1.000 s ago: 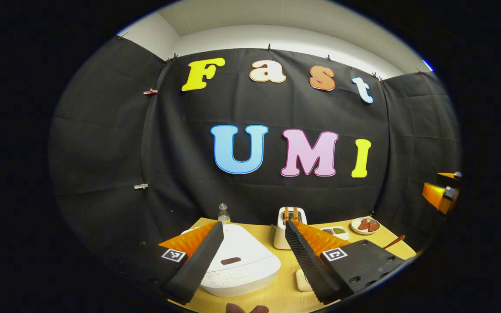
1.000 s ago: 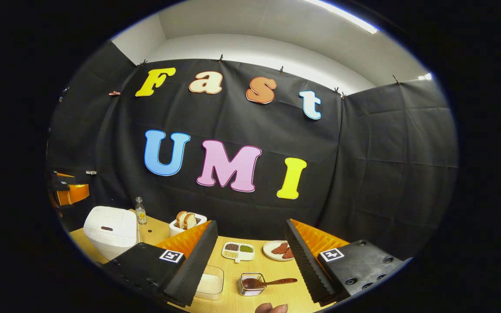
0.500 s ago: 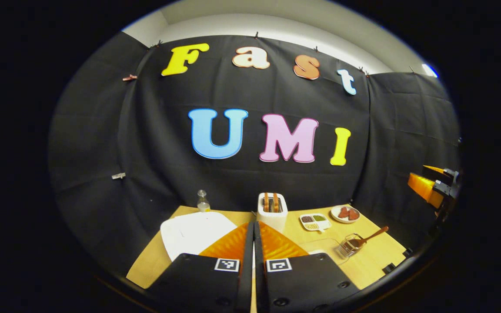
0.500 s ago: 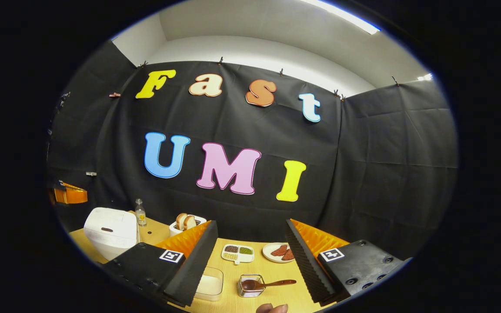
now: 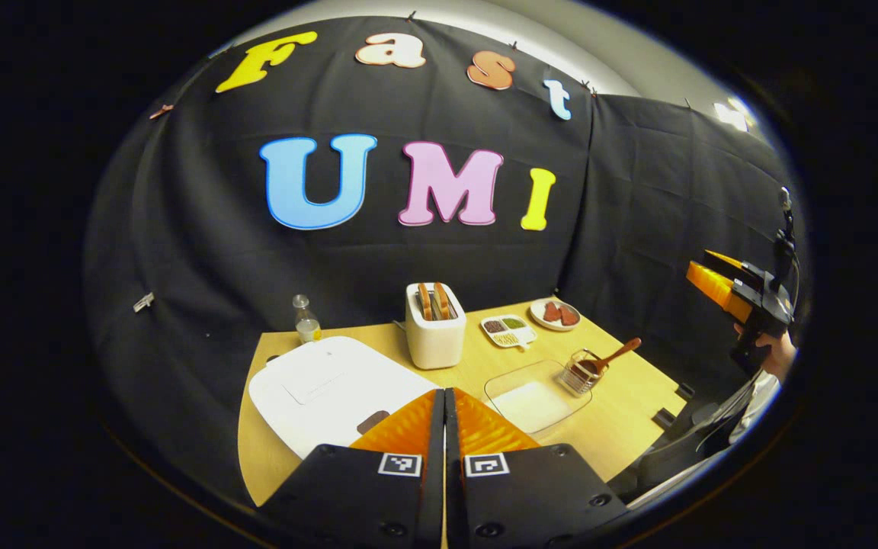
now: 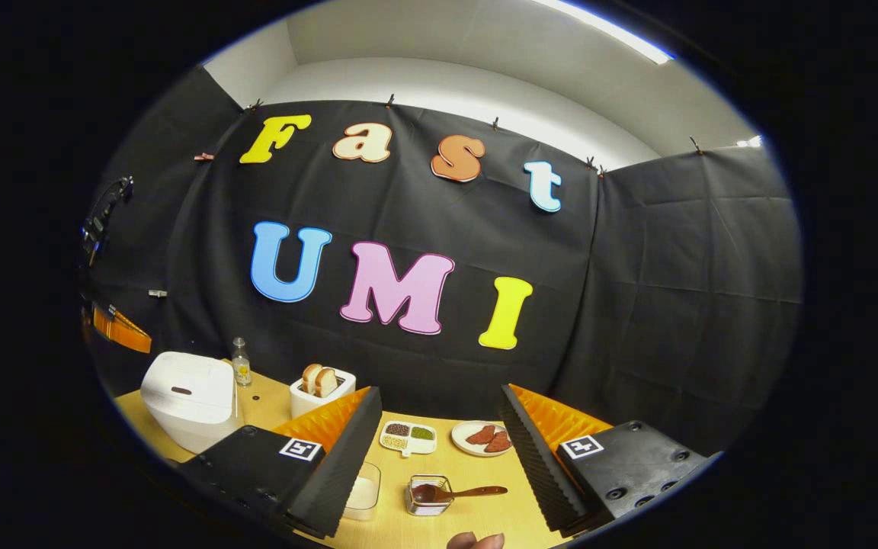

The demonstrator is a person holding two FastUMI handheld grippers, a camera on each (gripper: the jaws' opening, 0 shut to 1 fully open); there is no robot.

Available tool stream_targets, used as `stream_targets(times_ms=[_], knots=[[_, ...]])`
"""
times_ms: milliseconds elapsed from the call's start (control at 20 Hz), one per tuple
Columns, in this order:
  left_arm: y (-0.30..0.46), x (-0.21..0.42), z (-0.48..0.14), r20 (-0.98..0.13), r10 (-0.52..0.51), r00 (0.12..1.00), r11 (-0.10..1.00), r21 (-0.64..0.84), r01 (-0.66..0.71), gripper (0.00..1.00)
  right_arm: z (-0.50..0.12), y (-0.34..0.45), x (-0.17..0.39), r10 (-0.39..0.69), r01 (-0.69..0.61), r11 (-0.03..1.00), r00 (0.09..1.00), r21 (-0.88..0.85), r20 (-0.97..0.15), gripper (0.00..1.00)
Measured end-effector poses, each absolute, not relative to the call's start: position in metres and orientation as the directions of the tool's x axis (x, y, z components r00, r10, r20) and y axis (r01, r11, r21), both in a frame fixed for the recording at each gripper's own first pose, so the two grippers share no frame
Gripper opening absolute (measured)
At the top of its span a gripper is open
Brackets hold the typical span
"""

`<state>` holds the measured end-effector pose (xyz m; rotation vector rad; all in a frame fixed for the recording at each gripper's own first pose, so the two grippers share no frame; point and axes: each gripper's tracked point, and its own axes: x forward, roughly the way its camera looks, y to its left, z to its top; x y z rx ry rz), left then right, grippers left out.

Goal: Close the left gripper, press the button to open the rice cooker; take a wooden spoon from the chopstick holder with the right hand, scoop a spoonful of rice and pour it into the rice cooker, then put the wooden spoon back into the chopstick holder.

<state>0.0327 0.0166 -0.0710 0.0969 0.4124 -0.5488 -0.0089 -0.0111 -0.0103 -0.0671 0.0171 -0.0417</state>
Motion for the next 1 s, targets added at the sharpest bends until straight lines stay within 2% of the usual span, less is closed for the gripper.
stream_targets(times_ms=[250, 500, 750, 1000], knots=[[0.042, 0.072, -0.104, -0.552, -0.501, 0.666, 0.792, 0.017, 0.610, 0.07, -0.015, -0.023, -0.011, -0.076, 0.073, 0.994, 0.997, -0.076, -0.032, 0.97], [0.050, 0.111, -0.156, -0.681, -0.490, 0.544, 0.780, -0.065, 0.622, 0.07, -0.024, -0.029, -0.016, -0.106, 0.101, 0.992, 0.993, -0.081, -0.055, 0.97], [0.048, 0.124, -0.185, -0.723, -0.479, 0.499, 0.788, -0.103, 0.607, 0.07, -0.035, -0.036, -0.022, -0.130, 0.122, 0.987, 0.988, -0.102, -0.085, 0.96], [0.055, 0.125, -0.204, -0.782, -0.407, 0.471, 0.782, -0.032, 0.623, 0.07, -0.042, -0.041, -0.023, -0.141, 0.132, 0.987, 0.984, -0.087, -0.107, 0.97]])
